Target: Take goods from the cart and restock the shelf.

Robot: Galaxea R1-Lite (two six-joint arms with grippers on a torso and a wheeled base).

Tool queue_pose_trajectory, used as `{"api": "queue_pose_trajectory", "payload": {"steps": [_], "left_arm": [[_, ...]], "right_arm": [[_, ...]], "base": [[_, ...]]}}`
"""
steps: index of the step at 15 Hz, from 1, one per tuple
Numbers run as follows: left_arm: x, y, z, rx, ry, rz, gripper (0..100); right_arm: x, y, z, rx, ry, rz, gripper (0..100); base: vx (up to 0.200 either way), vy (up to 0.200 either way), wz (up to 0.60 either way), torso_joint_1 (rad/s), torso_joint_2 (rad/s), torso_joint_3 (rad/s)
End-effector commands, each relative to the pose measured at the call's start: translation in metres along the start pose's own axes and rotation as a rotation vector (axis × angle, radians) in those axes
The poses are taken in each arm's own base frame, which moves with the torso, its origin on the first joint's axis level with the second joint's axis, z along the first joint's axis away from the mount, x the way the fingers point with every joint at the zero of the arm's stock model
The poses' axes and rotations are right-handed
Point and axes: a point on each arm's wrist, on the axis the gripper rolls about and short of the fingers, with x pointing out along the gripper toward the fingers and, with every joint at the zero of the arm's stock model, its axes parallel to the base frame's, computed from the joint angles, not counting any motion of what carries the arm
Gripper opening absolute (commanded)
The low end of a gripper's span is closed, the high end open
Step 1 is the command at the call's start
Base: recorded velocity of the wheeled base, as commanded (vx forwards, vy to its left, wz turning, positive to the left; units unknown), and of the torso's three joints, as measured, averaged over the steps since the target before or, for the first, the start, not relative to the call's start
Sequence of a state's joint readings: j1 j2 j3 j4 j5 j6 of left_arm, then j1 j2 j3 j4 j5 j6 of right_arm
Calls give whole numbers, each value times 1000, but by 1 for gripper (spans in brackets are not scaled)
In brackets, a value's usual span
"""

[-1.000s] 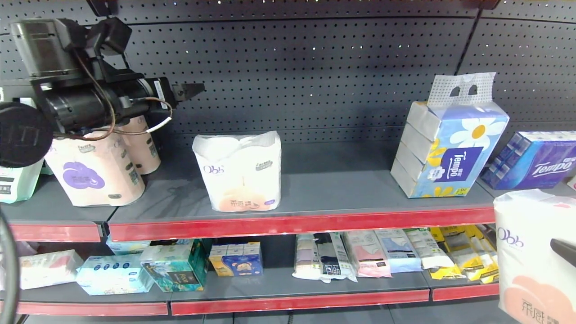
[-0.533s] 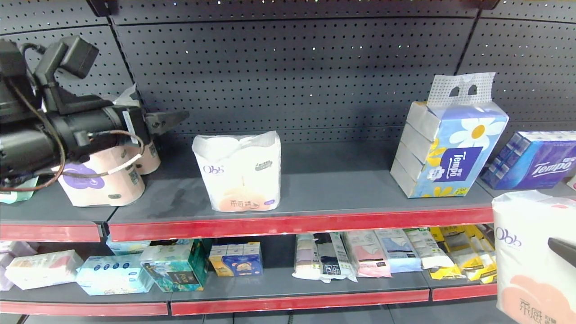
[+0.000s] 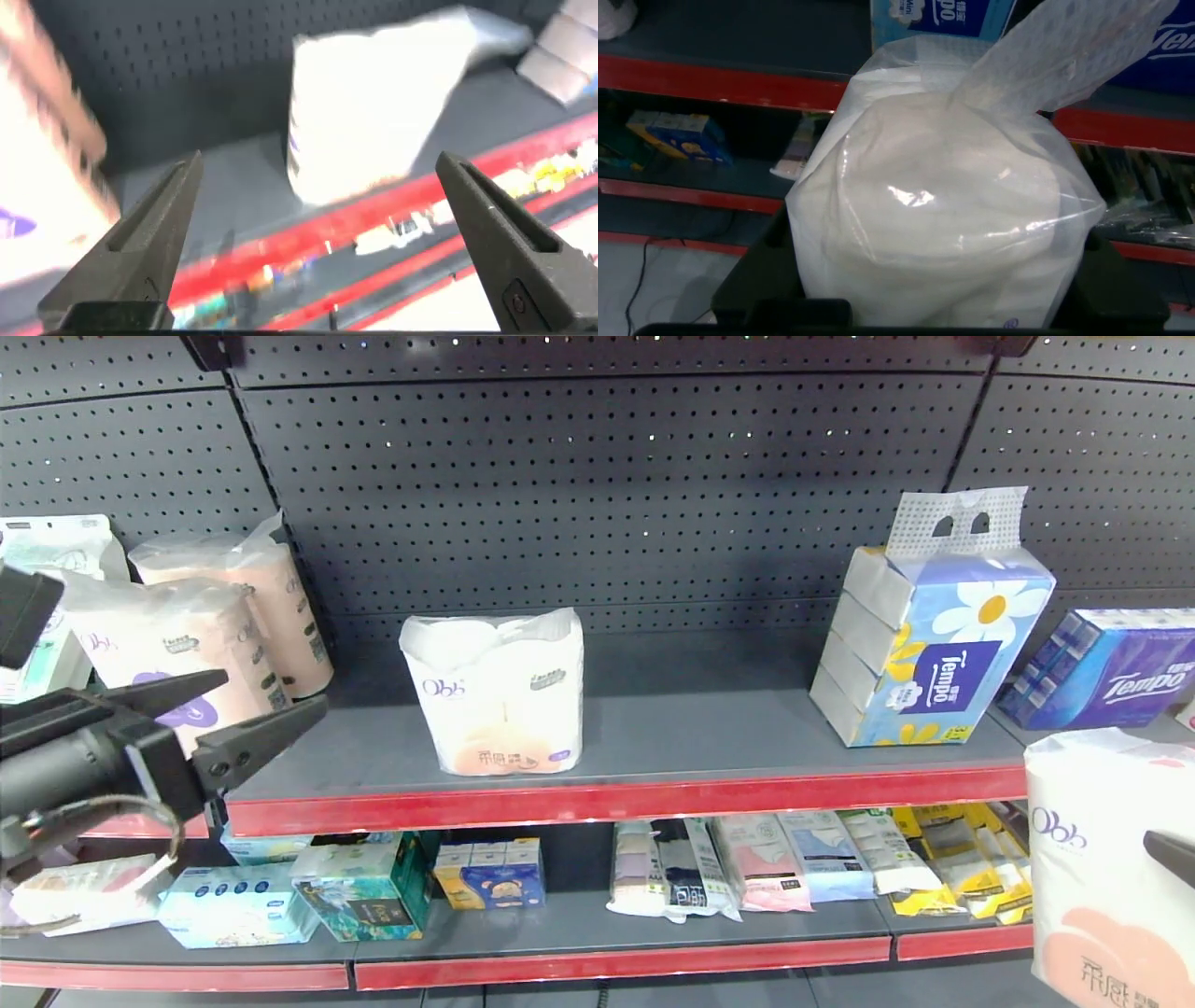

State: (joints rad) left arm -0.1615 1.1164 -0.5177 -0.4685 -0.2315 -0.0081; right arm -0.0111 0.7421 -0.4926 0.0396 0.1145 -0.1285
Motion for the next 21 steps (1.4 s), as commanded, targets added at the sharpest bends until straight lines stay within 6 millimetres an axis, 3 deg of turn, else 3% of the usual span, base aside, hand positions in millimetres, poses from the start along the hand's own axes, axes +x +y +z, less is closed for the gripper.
{"api": "queue_pose_trajectory", "payload": {"steps": [1, 7, 10, 16, 19, 21], "left_arm": [[-44, -10, -21, 12, -49, 6, 100], [-106, -24, -61, 71, -14, 16, 100], [-119, -26, -69, 73, -18, 61, 100], [-141, -26, -87, 52, 24, 328, 100], [-146, -28, -89, 14, 36, 554, 100], [-153, -33, -112, 24, 1, 506, 100]], "right_arm": [[-8, 2, 0, -12, -37, 22, 0], [-18, 4, -2, -63, -79, 24, 0], [-21, 4, -2, -78, -88, 20, 0], [-21, 4, -5, -77, -85, 22, 0], [-21, 4, -5, -71, -88, 20, 0], [-24, 5, -5, -69, -103, 18, 0]], "base": [[0, 0, 0, 0, 0, 0], [0, 0, 0, 0, 0, 0], [0, 0, 0, 0, 0, 0], [0, 0, 0, 0, 0, 0], [0, 0, 0, 0, 0, 0], [0, 0, 0, 0, 0, 0]]}}
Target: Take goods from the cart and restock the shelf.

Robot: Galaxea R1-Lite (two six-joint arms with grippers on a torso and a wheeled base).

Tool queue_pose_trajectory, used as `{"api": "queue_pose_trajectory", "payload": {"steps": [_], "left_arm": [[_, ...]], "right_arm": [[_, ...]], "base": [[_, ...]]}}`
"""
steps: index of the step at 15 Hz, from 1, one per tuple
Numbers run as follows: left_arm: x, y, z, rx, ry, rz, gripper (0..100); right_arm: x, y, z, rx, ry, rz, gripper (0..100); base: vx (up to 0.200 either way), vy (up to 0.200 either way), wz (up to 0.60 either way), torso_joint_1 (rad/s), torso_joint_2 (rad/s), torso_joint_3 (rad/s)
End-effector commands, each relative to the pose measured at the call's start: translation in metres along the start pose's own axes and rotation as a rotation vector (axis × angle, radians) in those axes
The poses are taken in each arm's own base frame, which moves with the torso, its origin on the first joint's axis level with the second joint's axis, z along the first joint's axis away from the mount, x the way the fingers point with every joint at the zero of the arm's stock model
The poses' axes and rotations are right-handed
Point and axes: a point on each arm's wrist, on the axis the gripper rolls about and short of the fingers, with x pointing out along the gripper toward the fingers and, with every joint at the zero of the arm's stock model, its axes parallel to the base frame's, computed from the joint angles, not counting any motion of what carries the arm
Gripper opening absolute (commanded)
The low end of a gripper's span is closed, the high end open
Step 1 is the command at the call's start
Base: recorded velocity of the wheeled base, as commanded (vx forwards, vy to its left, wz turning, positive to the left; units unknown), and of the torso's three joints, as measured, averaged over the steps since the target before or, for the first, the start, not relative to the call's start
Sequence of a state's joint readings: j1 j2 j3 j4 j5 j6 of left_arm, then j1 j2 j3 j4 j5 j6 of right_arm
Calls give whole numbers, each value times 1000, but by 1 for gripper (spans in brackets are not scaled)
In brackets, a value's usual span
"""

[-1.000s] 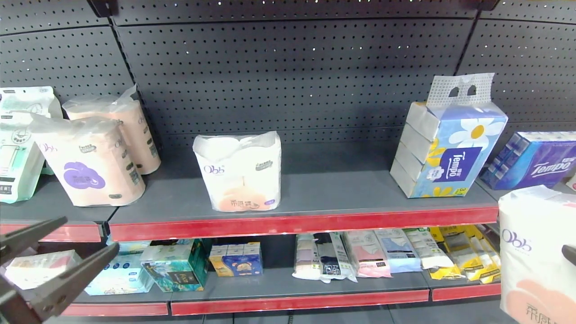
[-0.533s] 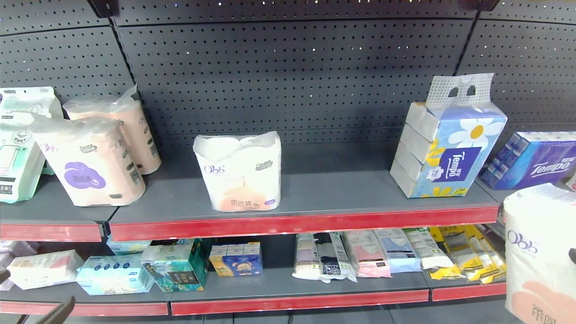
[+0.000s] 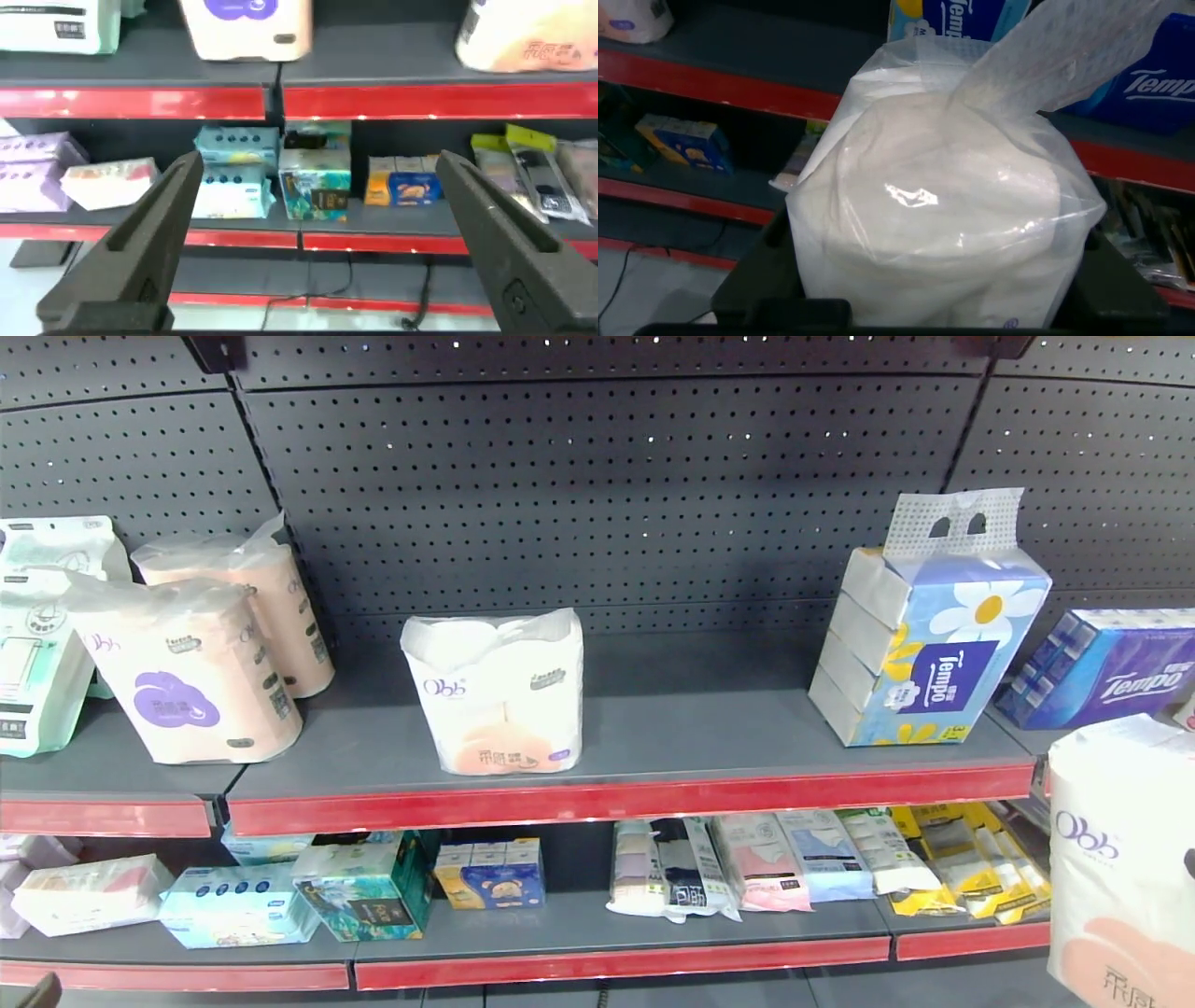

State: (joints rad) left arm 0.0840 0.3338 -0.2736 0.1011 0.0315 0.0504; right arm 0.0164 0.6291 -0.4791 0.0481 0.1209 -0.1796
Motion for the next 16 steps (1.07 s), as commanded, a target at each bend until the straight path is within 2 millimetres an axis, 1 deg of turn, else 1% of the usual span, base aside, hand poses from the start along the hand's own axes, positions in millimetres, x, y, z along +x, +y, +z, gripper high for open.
{"api": "queue_pose_trajectory", "payload": {"steps": [1, 5, 7, 9, 10, 13, 14, 16], "left_arm": [[-11, -2, -27, -1, -48, -12, 100], [-19, -4, -44, -6, -47, -43, 100], [-17, -4, -48, -12, -28, -38, 100], [-14, -4, -54, -5, -5, -40, 100], [-12, -4, -58, -3, 10, -40, 100], [-12, -4, -59, -22, 15, -35, 100], [-12, -4, -59, -54, 16, -36, 100], [-12, -4, -59, -62, 16, -38, 100]], "right_arm": [[-5, 0, 3, -4, -31, -2, 0], [-11, 1, 5, -83, -59, 0, 0], [-14, 1, 7, -87, -82, -3, 0], [-18, 1, 14, -91, -118, 22, 0], [-18, 2, 12, -92, -121, 46, 0], [-23, 5, -2, -91, -125, 75, 0], [-25, 6, -2, -92, -136, 76, 0], [-27, 6, -3, -89, -143, 75, 0]], "base": [[0, 0, 0, 0, 0, 0], [0, 0, 0, 0, 0, 0], [0, 0, 0, 0, 0, 0], [0, 0, 0, 0, 0, 0], [0, 0, 0, 0, 0, 0], [0, 0, 0, 0, 0, 0], [0, 0, 0, 0, 0, 0], [0, 0, 0, 0, 0, 0]]}}
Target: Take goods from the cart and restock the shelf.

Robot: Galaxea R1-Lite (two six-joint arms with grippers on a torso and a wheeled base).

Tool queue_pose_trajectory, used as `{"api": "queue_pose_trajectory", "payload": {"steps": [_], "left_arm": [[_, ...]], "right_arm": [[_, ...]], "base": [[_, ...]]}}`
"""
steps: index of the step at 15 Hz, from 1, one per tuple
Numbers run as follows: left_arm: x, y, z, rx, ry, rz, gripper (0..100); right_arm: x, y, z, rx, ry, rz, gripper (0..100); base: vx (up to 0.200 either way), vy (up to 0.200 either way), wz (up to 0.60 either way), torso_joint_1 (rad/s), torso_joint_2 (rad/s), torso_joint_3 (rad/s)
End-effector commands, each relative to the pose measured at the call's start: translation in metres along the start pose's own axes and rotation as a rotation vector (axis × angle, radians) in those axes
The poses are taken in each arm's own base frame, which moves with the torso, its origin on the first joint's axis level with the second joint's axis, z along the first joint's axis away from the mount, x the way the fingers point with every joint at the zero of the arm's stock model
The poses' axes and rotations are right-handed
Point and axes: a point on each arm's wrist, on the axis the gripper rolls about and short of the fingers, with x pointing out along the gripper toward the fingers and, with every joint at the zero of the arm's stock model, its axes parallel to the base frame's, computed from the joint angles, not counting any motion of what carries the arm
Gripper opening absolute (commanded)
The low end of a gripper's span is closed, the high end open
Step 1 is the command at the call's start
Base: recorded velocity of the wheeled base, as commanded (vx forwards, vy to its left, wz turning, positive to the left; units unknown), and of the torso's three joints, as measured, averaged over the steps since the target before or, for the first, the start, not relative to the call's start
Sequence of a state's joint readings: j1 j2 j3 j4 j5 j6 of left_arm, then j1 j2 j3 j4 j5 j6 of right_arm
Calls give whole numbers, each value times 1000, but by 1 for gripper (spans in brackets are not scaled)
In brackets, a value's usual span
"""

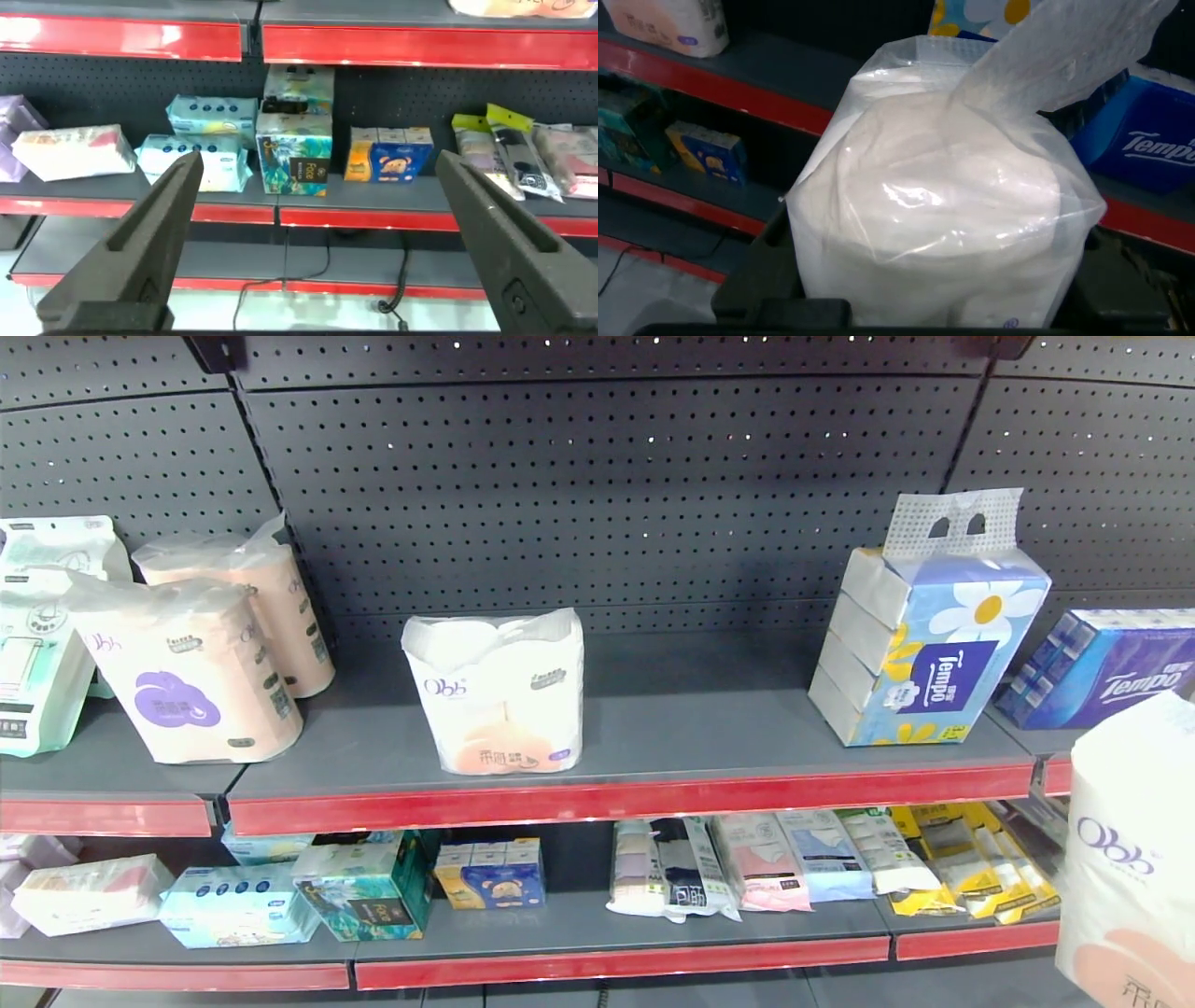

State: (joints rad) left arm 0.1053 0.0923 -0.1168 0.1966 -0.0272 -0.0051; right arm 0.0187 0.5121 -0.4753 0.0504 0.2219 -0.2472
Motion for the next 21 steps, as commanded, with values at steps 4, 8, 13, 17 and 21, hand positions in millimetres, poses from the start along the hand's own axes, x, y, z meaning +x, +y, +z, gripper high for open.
{"api": "queue_pose_trajectory", "payload": {"steps": [4, 8, 13, 17, 21], "left_arm": [[0, 0, 0, 14, 4, -1, 100], [0, 0, 0, 19, 4, -3, 100], [0, 0, 0, 19, 4, -3, 100], [0, 0, 0, 20, 4, -4, 100], [0, 0, 0, 21, 4, -1, 100]], "right_arm": [[-3, 3, -9, 10, 7, 2, 0], [0, 3, -11, 15, 24, 4, 0], [3, 2, -11, 18, 38, 8, 0], [3, 2, -12, 19, 41, 9, 0], [7, 0, -6, 18, 32, 26, 0]], "base": [[0, 0, 0, 0, 0, 0], [0, 0, 0, 0, 0, 0], [0, 0, 360, 0, 0, 4], [0, 0, 600, 2, 0, 5], [0, 0, 150, 1, 1, -1]]}}
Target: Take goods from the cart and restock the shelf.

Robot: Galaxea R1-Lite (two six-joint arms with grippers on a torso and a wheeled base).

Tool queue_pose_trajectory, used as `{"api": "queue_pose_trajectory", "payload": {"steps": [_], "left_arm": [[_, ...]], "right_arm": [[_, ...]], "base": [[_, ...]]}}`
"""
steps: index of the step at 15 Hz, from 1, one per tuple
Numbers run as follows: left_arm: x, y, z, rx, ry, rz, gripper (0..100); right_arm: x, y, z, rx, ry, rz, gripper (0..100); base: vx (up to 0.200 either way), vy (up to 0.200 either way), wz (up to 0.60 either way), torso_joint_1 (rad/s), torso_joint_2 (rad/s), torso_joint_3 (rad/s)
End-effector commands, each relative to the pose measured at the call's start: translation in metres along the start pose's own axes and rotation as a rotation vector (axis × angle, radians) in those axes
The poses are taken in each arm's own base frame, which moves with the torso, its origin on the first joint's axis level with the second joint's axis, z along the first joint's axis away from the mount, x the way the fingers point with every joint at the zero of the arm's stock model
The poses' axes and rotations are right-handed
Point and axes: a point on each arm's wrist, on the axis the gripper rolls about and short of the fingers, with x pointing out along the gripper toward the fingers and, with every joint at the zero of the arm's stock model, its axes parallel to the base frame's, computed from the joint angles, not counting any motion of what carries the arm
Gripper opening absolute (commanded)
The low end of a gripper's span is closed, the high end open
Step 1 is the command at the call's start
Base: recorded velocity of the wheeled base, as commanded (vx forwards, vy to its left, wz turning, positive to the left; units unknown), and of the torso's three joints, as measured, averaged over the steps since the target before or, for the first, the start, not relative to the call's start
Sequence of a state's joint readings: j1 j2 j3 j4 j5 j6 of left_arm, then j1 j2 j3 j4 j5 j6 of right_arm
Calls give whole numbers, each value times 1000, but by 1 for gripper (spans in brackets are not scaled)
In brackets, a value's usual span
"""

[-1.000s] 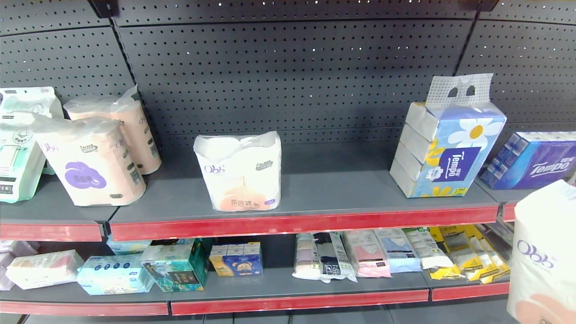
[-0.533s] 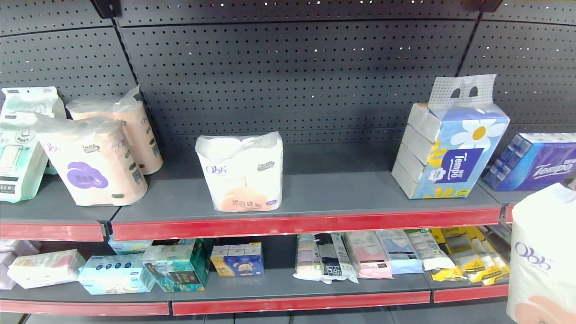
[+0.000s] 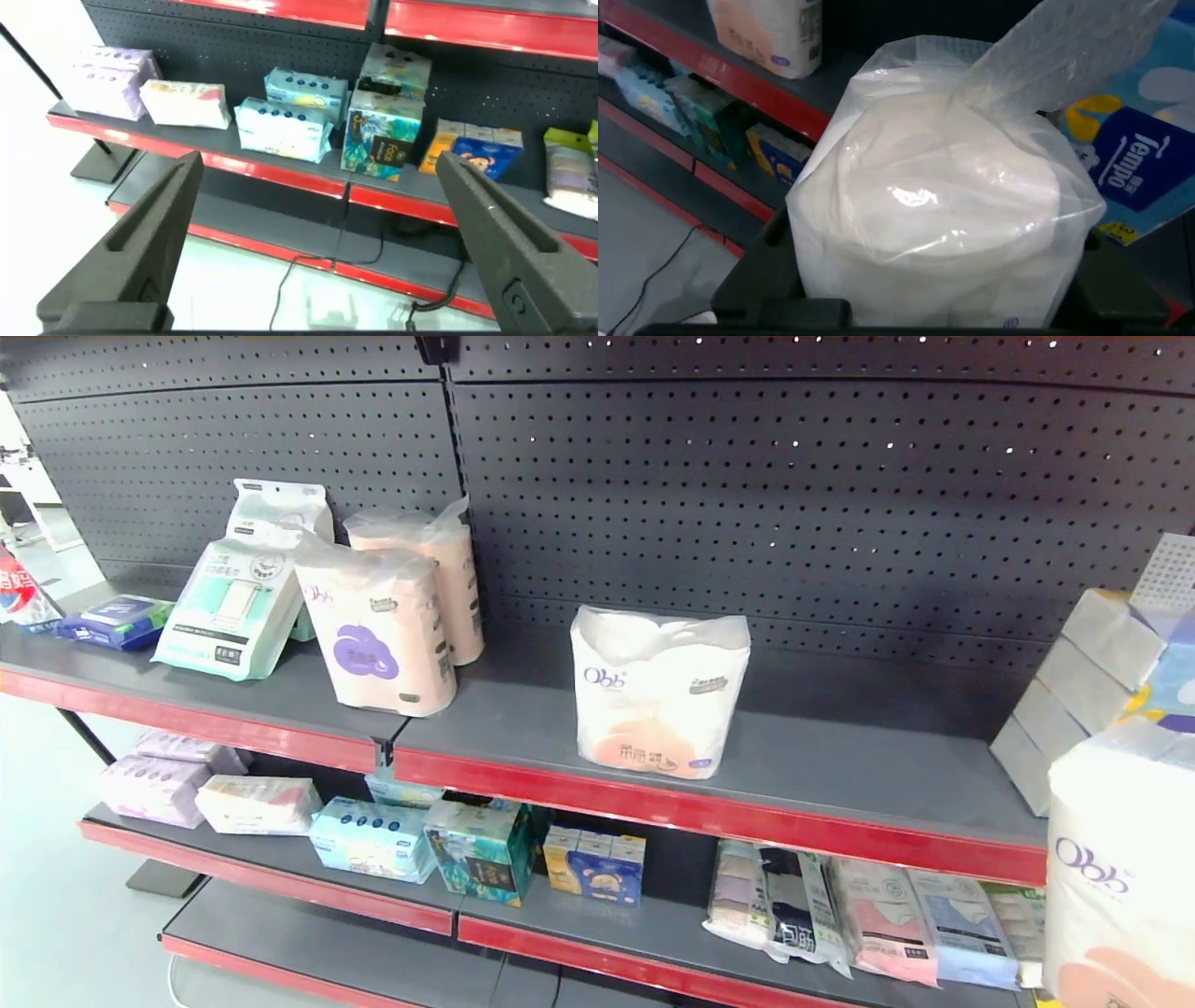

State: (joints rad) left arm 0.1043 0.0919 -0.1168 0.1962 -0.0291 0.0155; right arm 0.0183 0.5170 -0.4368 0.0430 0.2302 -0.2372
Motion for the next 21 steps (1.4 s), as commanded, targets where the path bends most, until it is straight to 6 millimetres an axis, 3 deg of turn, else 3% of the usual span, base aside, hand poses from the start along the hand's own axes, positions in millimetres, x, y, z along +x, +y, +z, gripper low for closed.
{"api": "queue_pose_trajectory", "payload": {"steps": [1, 4, 7, 10, 13, 21], "left_arm": [[1, 0, -1, -2, 7, 1, 100], [6, -1, -3, -10, -44, -53, 100], [11, -2, -6, 20, -127, -108, 100], [11, -2, -7, 99, -120, -88, 100], [12, 0, -11, -21, -75, -12, 100], [12, 0, -11, -13, -75, -13, 100]], "right_arm": [[4, -2, 6, 0, -3, 28, 0], [23, -9, 30, 72, -16, 149, 0], [55, -15, 43, 73, -42, 213, 0], [66, -11, 44, 75, -37, 287, 0], [73, -6, 44, 84, -20, 346, 0], [102, -9, 49, 95, -17, 343, 0]], "base": [[0, 0, 0, 0, 0, 0], [0, 0, 0, 0, 0, 0], [0, 0, 0, 0, 0, 0], [0, 0, 0, 0, 0, 0], [0, 0, 0, 0, 0, 0], [0, 0, 0, 0, 0, 0]]}}
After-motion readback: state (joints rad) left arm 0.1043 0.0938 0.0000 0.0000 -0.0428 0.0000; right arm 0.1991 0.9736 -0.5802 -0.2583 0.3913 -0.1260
